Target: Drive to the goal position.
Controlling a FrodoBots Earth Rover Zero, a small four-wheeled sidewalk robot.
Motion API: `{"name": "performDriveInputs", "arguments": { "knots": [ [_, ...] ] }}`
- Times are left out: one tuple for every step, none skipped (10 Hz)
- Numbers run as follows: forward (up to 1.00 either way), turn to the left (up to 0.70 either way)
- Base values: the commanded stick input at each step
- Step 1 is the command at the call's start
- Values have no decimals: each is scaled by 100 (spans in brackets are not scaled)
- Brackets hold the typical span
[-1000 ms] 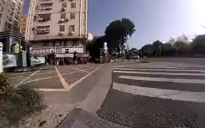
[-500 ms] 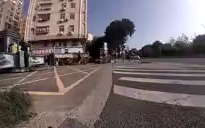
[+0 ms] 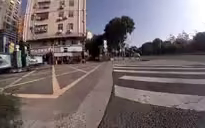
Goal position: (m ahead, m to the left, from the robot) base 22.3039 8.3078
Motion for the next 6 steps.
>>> {"name": "performDriveInputs", "arguments": {
  "knots": [
    [45, 0],
    [45, 0],
    [45, 0],
    [45, 0],
    [45, 0],
    [45, 0]
  ]
}}
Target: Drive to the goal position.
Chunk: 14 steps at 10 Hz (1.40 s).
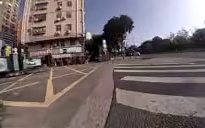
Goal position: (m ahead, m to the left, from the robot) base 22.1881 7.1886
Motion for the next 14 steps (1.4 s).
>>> {"name": "performDriveInputs", "arguments": {
  "knots": [
    [45, 0],
    [45, 0],
    [45, 0],
    [45, 0],
    [45, 0],
    [45, 0],
    [45, 0],
    [45, 0],
    [45, 0],
    [45, 0],
    [45, 0],
    [45, 0],
    [45, 0],
    [45, 0]
  ]
}}
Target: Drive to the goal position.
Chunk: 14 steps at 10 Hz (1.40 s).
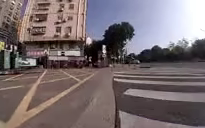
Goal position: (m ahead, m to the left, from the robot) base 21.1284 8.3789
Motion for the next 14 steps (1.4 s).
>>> {"name": "performDriveInputs", "arguments": {
  "knots": [
    [45, 0],
    [45, 0],
    [63, 0],
    [70, 0],
    [70, 0],
    [70, 0],
    [70, 0],
    [70, 0],
    [70, 0],
    [70, 0],
    [70, 0],
    [70, 0],
    [45, 0],
    [45, 0]
  ]
}}
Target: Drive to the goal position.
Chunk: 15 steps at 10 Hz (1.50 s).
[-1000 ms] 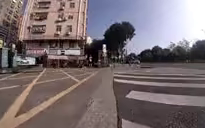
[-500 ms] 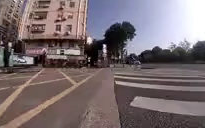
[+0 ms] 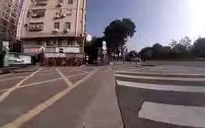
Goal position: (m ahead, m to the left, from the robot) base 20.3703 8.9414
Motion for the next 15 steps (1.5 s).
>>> {"name": "performDriveInputs", "arguments": {
  "knots": [
    [45, 0],
    [45, 0],
    [45, 0],
    [45, 0],
    [45, 0],
    [45, 0],
    [45, 0],
    [45, 0],
    [45, 2],
    [45, 23],
    [45, 26],
    [45, 27],
    [45, 27],
    [45, 0],
    [45, 0]
  ]
}}
